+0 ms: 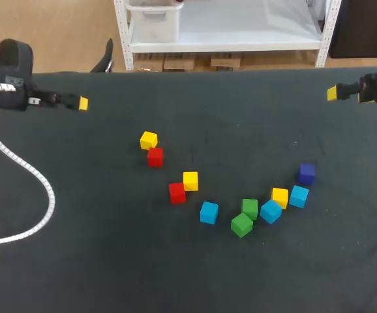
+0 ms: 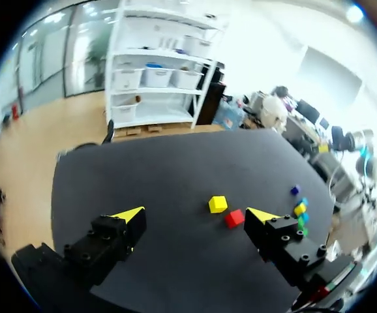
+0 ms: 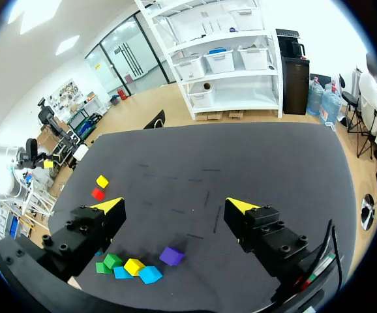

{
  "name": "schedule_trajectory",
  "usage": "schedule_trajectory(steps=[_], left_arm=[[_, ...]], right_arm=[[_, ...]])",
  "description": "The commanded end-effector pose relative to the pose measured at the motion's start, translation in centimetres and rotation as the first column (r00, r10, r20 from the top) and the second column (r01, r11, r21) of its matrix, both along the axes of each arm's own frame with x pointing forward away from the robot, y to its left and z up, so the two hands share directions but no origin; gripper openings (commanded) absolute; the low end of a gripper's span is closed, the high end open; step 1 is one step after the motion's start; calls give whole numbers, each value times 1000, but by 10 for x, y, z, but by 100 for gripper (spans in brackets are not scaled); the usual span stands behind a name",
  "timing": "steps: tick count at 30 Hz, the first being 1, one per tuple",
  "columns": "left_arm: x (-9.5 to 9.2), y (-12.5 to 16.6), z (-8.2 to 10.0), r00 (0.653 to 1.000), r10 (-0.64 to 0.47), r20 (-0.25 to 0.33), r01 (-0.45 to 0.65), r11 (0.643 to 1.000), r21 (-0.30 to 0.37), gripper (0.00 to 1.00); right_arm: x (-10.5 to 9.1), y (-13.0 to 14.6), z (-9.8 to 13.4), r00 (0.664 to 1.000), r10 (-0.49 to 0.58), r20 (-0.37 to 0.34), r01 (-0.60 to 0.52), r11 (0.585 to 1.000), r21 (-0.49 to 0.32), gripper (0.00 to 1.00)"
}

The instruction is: Place the blue cubes, place green cubes on the blue cubes, place the yellow cubes on the green cubes, then place the red cubes on the yellow cubes, and place purple cube on the red cubes.

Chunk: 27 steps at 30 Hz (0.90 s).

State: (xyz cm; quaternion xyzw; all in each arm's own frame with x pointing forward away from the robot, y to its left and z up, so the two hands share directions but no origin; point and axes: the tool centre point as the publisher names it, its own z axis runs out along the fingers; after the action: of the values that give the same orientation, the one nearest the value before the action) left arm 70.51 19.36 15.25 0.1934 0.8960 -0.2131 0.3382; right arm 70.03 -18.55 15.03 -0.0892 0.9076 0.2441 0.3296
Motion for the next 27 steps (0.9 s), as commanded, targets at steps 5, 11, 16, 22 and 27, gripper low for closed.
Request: schedule_trajectory(steps=[5, 11, 16, 22, 27], left_arm=[[6, 19, 8, 691, -722, 38, 656, 648, 386, 100], [0, 34, 9, 395, -916, 71, 828, 389, 404, 100], [-3, 48, 8, 182, -978, 106, 882, 210, 421, 100], [-4, 50, 7, 140, -984, 107, 885, 173, 432, 100], [-4, 50, 7, 140, -984, 107, 885, 173, 432, 100]], right_arm=[[0, 0, 0, 1000, -2, 1, 2, 1000, -1, 100], [0, 0, 0, 1000, -2, 1, 2, 1000, -1, 100], [0, 0, 0, 1000, -2, 1, 2, 1000, -1, 100], [0, 0, 0, 1000, -2, 1, 2, 1000, -1, 100], [0, 0, 0, 1000, -2, 1, 2, 1000, -1, 100]])
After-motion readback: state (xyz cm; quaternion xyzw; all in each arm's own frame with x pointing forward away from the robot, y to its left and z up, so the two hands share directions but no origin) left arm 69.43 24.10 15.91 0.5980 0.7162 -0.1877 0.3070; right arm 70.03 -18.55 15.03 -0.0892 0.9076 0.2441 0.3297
